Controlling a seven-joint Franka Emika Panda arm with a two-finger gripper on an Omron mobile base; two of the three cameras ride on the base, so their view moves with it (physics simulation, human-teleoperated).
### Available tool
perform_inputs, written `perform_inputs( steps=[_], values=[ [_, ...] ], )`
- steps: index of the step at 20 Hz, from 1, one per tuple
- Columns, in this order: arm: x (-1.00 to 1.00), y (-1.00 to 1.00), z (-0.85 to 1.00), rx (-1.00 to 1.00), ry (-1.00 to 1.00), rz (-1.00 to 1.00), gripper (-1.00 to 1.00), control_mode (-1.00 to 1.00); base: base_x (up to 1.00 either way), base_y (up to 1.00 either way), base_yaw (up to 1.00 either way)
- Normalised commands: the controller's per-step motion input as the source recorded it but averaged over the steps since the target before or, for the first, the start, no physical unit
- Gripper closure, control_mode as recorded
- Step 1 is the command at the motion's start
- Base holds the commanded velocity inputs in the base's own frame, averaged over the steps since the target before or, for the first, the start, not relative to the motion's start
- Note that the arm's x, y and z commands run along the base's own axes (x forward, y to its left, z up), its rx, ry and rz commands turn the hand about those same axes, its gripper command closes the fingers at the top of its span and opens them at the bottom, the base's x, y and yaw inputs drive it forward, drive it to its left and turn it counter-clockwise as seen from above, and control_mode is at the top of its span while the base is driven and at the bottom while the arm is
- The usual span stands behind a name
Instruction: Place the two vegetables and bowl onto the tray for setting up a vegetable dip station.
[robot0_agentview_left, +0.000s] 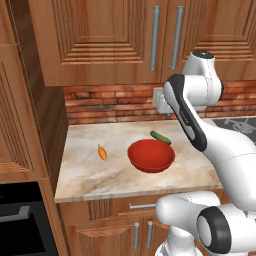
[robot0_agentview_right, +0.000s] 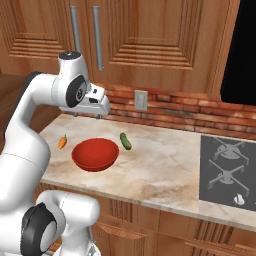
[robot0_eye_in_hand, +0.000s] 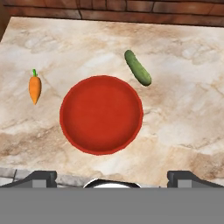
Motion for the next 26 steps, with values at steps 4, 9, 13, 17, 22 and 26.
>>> perform_inputs(
  steps=[4,9,13,17,22,26],
  values=[
    [0.0,0.0,0.0,0.0,0.0,0.0,-1.0,1.0,0.0,0.0,0.0],
    [0.0,0.0,0.0,0.0,0.0,0.0,-1.0,-1.0,0.0,0.0,0.0],
    [0.0,0.0,0.0,0.0,0.0,0.0,-1.0,-1.0,0.0,0.0,0.0],
    [-0.01,0.0,0.0,0.0,0.0,0.0,-1.0,-1.0,0.0,0.0,0.0],
    [-0.1,0.0,-0.1,0.0,0.0,-0.06,-1.0,-1.0,0.0,0.0,0.0],
    [-0.13,-0.01,-0.26,-0.05,0.0,-0.11,-1.0,-1.0,0.0,0.0,0.0]
  ],
)
